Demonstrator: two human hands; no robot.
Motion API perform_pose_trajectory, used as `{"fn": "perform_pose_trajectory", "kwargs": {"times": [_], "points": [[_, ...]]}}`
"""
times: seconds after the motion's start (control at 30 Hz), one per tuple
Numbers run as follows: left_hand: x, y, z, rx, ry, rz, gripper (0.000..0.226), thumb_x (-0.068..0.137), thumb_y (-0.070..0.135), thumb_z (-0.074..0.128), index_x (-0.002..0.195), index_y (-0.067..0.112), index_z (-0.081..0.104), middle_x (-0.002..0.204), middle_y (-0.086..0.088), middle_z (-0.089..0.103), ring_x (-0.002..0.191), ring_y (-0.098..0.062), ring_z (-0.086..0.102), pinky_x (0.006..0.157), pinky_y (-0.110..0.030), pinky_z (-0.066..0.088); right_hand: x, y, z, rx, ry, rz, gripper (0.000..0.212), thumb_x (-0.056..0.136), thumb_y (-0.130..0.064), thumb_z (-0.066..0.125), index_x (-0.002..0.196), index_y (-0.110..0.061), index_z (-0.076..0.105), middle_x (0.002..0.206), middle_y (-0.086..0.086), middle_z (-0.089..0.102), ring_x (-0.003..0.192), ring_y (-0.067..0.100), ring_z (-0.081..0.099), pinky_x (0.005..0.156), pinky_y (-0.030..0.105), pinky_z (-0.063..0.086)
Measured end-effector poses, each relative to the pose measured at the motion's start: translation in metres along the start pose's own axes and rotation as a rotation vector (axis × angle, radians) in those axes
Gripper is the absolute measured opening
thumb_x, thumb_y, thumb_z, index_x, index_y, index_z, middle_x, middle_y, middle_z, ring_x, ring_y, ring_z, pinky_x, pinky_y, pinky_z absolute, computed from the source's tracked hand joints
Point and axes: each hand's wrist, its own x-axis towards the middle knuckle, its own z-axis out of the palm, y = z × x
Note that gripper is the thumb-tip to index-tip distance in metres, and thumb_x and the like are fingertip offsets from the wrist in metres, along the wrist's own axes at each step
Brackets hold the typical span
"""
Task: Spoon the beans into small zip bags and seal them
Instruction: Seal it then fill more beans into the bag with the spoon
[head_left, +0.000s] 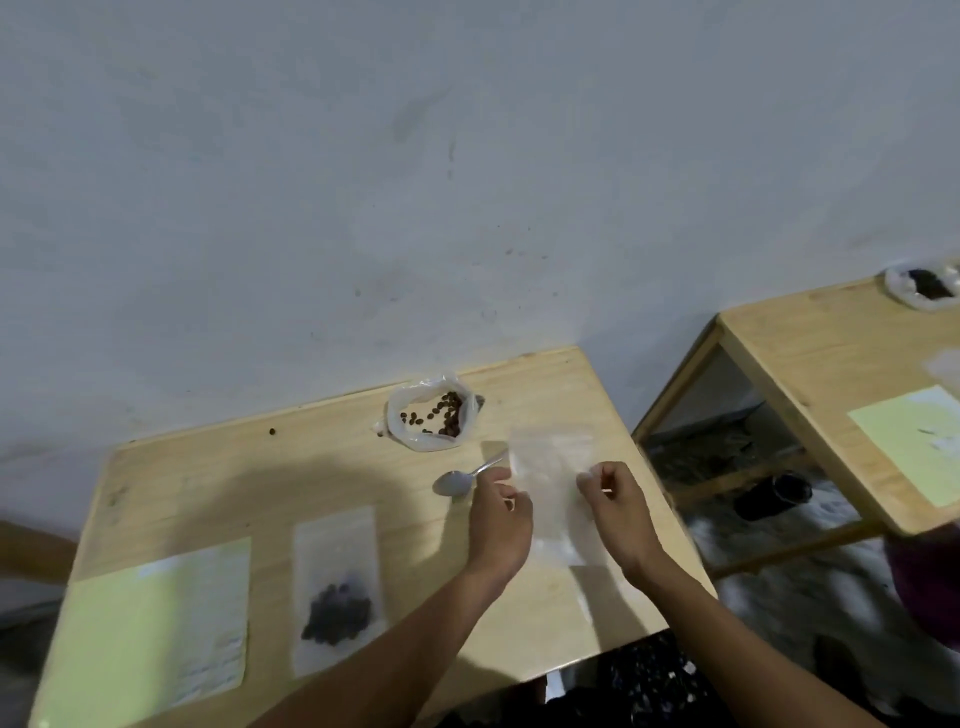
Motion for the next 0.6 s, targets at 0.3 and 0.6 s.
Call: {"fn": "perform_pose_trajectory", "kwargs": {"times": [0.3,0.6], "points": [[0.029,0.02,-0.115,0.169,0.153,0.459,0.016,0.093,0.005,0.052,0.1,0.017,0.06,0.068,0.007,0.053,0.059,-0.006,0.05,0.058,-0.022,0.042,0.008,-0.089,0.046,0.278,-0.36,-0.085,0.013,0.09,-0.011,0.065,0.1,-0.016,0.071,0.089,0.009,0.071,0.082,0.025,0.067,0.068,0.034,0.051],[0.023,0.043,-0.164,-0.25,0.253,0.16,0.014,0.088,0.024,0.069,0.097,0.018,0.06,0.101,-0.007,0.063,0.091,-0.026,0.066,0.071,-0.038,0.059,-0.011,-0.127,0.116,0.114,-0.521,-0.292,0.011,0.093,-0.015,0.063,0.102,-0.016,0.069,0.096,0.006,0.072,0.09,0.019,0.068,0.08,0.034,0.056]]}}
